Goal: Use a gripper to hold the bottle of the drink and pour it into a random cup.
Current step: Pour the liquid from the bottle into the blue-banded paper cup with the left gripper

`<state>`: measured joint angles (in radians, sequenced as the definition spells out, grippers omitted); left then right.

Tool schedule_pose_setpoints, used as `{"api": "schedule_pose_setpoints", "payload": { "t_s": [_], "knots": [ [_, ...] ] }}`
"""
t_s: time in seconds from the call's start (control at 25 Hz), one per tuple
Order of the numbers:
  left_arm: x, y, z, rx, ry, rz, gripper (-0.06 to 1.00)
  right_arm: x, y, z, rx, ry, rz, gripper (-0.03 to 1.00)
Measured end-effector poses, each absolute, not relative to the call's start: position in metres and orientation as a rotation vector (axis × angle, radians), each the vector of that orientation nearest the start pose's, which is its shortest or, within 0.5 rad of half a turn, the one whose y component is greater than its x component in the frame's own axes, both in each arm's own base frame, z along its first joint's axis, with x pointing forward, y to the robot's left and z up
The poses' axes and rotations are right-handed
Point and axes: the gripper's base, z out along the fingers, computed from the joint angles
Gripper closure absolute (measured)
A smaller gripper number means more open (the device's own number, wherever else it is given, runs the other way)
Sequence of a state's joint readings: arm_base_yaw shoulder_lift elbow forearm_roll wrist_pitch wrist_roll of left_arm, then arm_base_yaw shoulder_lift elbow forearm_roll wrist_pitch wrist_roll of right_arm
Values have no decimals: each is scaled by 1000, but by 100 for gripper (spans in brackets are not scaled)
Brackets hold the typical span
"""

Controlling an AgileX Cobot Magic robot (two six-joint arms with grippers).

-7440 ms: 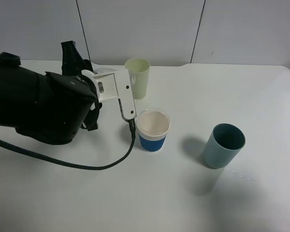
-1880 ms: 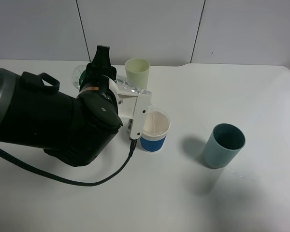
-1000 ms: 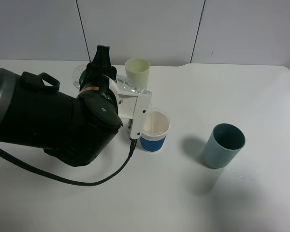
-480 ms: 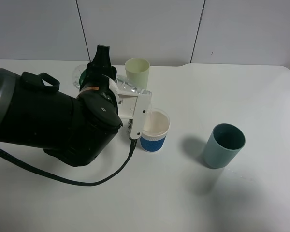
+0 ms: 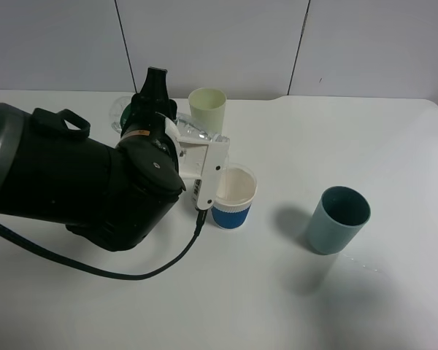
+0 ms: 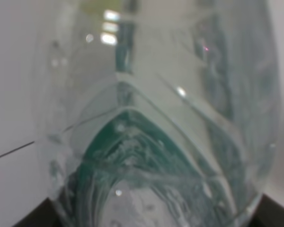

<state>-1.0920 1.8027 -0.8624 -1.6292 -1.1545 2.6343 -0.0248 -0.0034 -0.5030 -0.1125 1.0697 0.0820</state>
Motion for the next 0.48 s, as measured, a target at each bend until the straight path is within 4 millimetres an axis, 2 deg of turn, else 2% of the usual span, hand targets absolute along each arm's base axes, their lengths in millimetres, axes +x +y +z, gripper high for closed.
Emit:
{"api": "schedule_pose_setpoints", "payload": {
  "t_s": [0.48],
  "knots": [
    [214,-231,185,1614,1477,1370,44,-7,-9,278,115,2040,-99,33]
  ]
}}
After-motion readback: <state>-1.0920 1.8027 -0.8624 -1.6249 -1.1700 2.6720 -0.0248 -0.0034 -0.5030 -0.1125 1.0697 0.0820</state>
